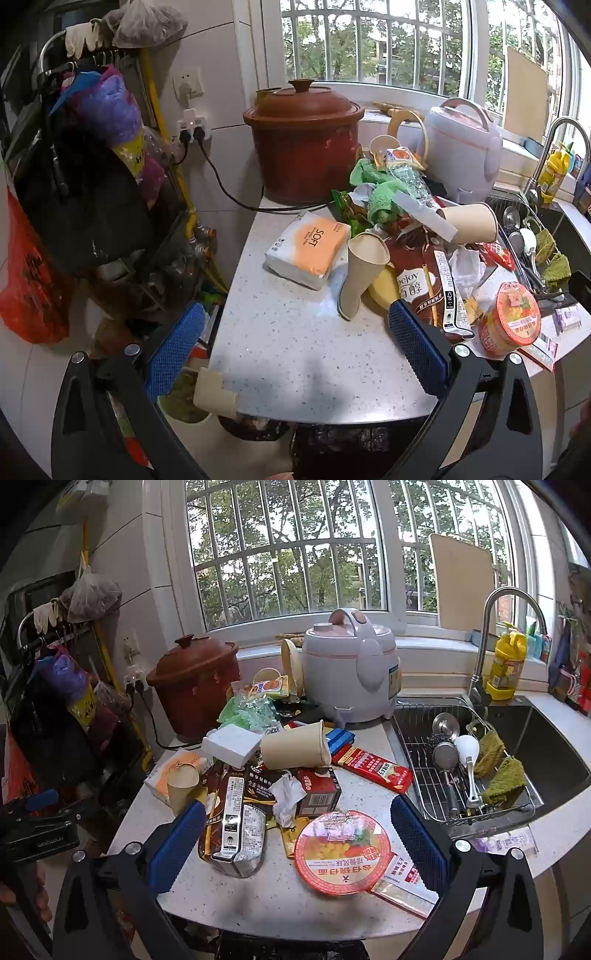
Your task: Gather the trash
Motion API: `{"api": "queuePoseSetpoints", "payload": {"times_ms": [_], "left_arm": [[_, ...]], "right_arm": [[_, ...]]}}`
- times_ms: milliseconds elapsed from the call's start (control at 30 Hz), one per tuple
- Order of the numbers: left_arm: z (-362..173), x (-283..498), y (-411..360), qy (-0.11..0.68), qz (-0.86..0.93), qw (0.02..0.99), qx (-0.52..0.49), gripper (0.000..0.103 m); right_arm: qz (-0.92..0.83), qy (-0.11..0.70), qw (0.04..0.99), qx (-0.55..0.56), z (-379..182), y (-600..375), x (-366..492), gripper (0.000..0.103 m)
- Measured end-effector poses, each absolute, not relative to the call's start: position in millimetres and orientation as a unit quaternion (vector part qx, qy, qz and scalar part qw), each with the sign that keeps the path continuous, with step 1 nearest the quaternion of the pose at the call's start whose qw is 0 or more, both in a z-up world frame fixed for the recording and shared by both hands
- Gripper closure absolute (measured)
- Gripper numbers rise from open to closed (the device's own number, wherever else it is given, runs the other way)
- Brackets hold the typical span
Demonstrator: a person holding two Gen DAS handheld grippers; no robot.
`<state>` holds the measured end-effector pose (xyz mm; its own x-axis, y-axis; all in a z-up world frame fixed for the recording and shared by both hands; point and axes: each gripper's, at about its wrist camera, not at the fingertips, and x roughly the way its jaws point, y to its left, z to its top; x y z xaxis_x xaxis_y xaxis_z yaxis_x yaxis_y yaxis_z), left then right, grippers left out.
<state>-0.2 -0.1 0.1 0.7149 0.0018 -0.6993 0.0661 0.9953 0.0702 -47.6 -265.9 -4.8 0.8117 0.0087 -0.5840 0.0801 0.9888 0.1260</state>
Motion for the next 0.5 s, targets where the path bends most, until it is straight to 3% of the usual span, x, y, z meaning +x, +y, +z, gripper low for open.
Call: {"api": "queuePoseSetpoints", "payload": {"times_ms": [500], "left_arm": [[-0.6,-0.1,-1.7,0.382,-0.017,0.923,0.042,0.005]], "right_arm": [[-0.022,0.307,0.949,0.072,-6.5,-264.8,-46.7,0.004]]}}
